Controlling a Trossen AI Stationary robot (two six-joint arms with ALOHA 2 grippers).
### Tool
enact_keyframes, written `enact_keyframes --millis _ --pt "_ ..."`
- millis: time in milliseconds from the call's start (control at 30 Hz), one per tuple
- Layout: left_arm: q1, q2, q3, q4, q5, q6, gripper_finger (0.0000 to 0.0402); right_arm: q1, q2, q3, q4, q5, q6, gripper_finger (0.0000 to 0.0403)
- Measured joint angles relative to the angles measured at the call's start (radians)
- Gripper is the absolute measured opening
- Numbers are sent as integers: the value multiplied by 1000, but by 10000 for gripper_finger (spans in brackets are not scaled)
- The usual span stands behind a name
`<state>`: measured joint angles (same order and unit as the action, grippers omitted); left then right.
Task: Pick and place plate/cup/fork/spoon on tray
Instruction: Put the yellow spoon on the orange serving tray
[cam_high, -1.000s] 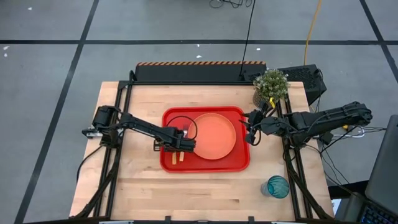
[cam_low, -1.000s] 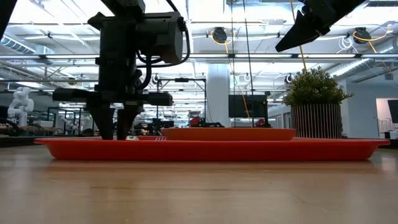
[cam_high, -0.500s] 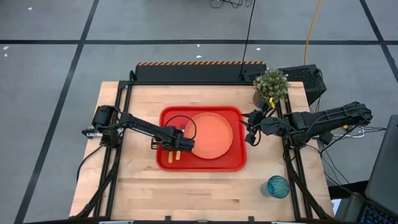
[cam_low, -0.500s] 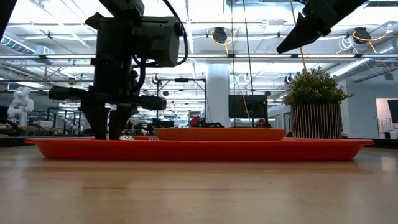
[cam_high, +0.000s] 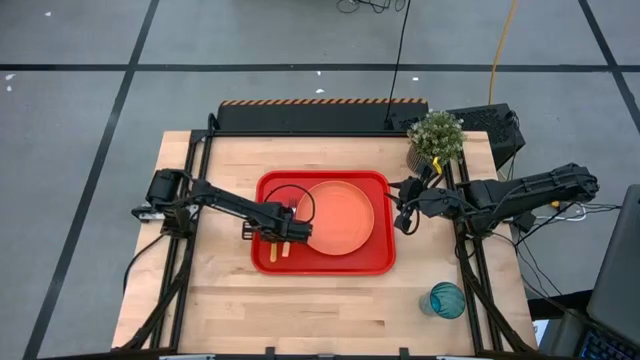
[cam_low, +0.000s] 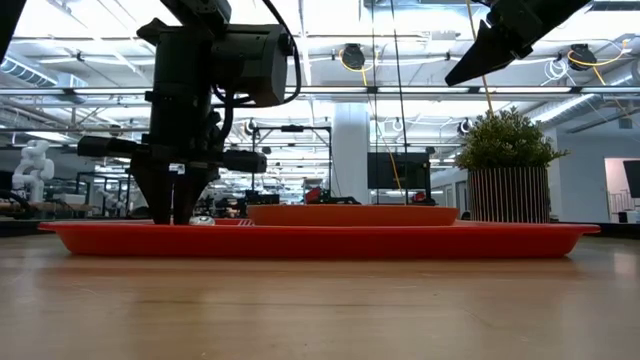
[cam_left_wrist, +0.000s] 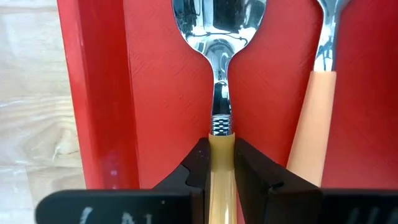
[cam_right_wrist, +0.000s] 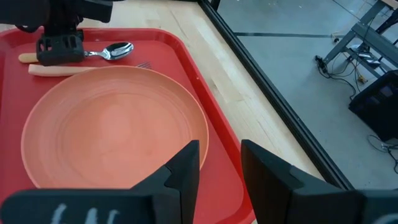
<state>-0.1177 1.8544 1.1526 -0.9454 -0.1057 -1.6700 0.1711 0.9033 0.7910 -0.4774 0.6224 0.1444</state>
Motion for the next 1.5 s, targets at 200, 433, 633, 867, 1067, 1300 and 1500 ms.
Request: enact_keyframes --millis 200,433,633,867,1067,1300,1500 --pt "0 -48 2 -26 -2 -7 48 0 0 0 -5 0 0 110" --pt "15 -85 3 -96 -42 -14 48 0 0 0 -6 0 0 110" --pt "62 -83 3 -95 -57 48 48 0 0 0 -6 0 0 110" --pt "106 -84 3 -95 -61 111 48 0 0 0 -6 0 0 110" --pt "118 -84 3 -94 -59 123 48 0 0 0 -11 0 0 110" --pt "116 -35 3 -50 -51 127 48 0 0 0 -20 0 0 110" --pt "123 18 3 -31 -28 158 48 0 0 0 -26 0 0 110"
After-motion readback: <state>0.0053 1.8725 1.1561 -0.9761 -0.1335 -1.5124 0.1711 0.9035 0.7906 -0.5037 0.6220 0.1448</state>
